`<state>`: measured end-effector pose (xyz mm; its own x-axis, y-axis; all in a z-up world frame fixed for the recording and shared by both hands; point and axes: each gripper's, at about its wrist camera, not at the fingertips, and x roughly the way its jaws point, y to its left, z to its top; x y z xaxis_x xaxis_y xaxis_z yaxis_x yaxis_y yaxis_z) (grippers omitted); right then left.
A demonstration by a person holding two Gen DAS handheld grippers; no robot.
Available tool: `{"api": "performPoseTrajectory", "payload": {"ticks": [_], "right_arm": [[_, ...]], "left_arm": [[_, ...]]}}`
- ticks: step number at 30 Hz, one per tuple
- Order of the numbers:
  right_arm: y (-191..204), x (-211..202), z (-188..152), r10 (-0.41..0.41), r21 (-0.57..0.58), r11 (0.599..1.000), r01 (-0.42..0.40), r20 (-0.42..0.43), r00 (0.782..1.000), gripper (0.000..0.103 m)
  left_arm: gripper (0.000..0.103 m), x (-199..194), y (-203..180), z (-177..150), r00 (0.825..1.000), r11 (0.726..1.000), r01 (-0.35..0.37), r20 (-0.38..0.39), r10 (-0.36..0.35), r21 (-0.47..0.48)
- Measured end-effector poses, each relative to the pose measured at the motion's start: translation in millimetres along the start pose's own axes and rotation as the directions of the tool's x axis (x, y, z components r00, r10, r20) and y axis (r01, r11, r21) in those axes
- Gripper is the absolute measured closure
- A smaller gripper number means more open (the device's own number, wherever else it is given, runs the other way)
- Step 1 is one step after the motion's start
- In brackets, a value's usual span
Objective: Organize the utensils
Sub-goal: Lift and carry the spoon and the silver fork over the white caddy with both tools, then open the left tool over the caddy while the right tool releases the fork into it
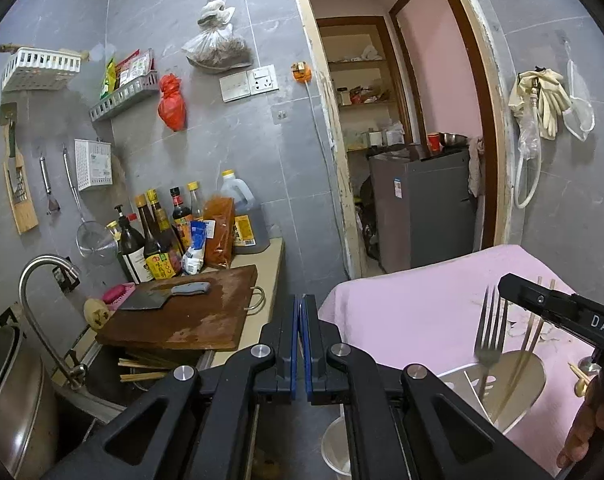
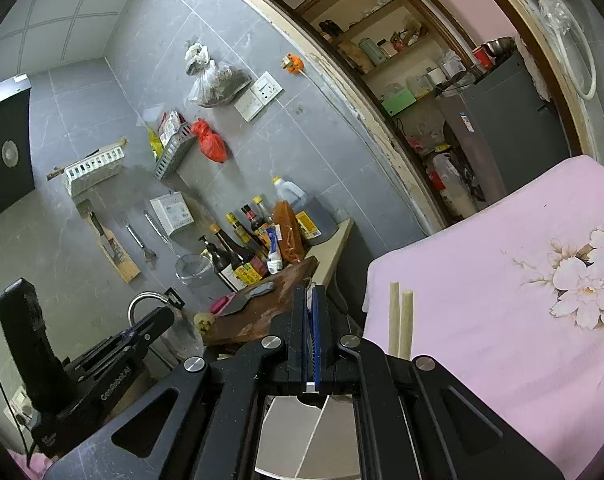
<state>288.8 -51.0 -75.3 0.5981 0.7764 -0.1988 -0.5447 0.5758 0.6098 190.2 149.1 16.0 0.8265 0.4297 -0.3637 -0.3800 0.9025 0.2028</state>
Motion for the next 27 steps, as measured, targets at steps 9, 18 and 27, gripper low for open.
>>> {"api": "performPoseTrajectory", "payload": {"ticks": [9, 18, 27], "right_arm": [[-2, -6, 1, -0.003, -0.008, 1.000, 0.003, 0.000, 1.000, 0.100], [-4, -38, 16, -0.047, -0.057, 0.997, 0.049, 0.023, 0.999, 0.095], [-7, -83, 40, -0.098, -0.115, 0.988, 0.105, 0.067, 0.993, 0.050]], "left_arm": [[0.098, 3, -1, -3, 0.992, 0.994, 0.092, -0.075, -0.097, -0.059], [0.073, 2, -2, -7, 0.970, 0.962, 0.197, -0.102, -0.219, -0.191], [0.040, -14, -17, -2, 0.963, 0.932, 0.243, -0.046, -0.265, -0.270]]}}
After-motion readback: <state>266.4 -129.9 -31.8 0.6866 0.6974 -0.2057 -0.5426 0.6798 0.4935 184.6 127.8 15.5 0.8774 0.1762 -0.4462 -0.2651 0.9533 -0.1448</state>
